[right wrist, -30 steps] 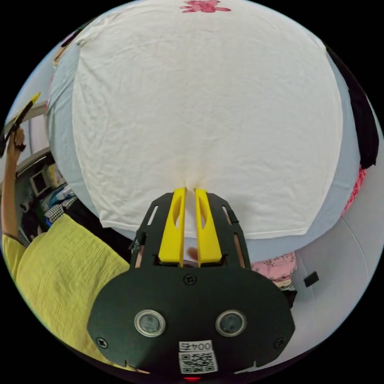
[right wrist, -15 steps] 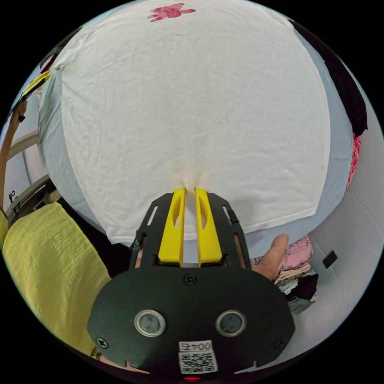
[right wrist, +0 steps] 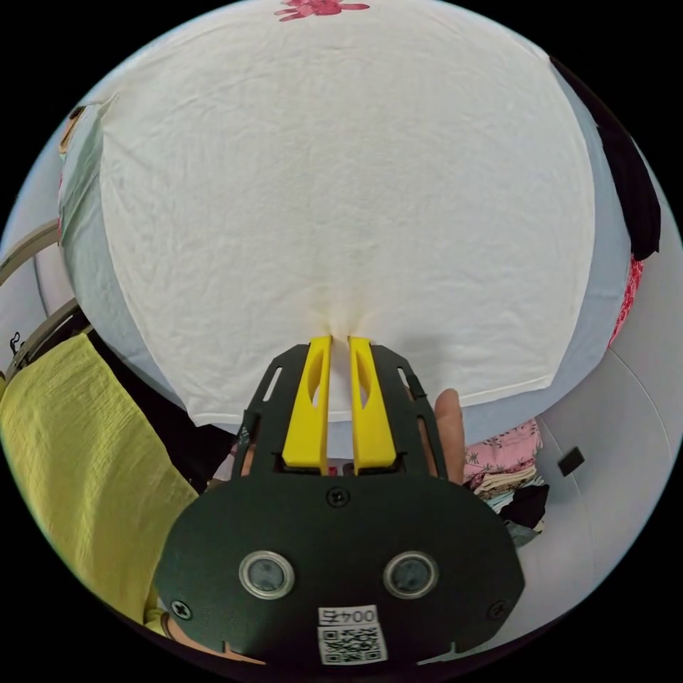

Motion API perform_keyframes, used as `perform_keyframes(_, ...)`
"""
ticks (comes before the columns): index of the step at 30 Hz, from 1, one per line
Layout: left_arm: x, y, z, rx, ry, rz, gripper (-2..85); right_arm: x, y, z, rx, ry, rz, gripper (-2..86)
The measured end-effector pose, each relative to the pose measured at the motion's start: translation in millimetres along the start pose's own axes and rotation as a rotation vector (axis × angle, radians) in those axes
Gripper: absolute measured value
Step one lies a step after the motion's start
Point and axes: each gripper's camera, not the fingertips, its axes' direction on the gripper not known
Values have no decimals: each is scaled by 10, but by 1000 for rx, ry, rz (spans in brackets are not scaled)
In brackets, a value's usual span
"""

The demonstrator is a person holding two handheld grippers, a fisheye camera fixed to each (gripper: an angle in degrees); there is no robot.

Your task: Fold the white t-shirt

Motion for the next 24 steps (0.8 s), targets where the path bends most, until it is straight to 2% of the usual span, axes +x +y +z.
perform_keyframes(2,-204,-173,-192,-42,177,-36,11,68,9,25,3,-22,7,50)
perform_keyframes(4,-373,-302,-189,-81,223,-63,12,151,8,56,1,-54,20,50)
perform_keyframes(11,-930,-464,618,-200,8,-222,38,109,-38,130,-32,-10,-4,53)
perform_keyframes(13,-1061,-335,662,-154,58,-302,54,78,-40,155,-37,11,-12,55)
perform_keyframes(15,-1103,-174,541,-32,83,-338,59,77,-33,172,-37,17,-14,55)
perform_keyframes(17,-944,62,314,140,52,-303,57,97,-17,187,-33,13,-15,55)
perform_keyframes(19,-673,188,283,204,87,-212,57,140,12,205,-23,-1,-17,54)
perform_keyframes(21,-323,234,394,181,89,-97,62,170,44,219,-11,-5,-26,52)
perform_keyframes(24,209,252,632,152,-45,36,79,238,108,240,14,-29,-22,50)
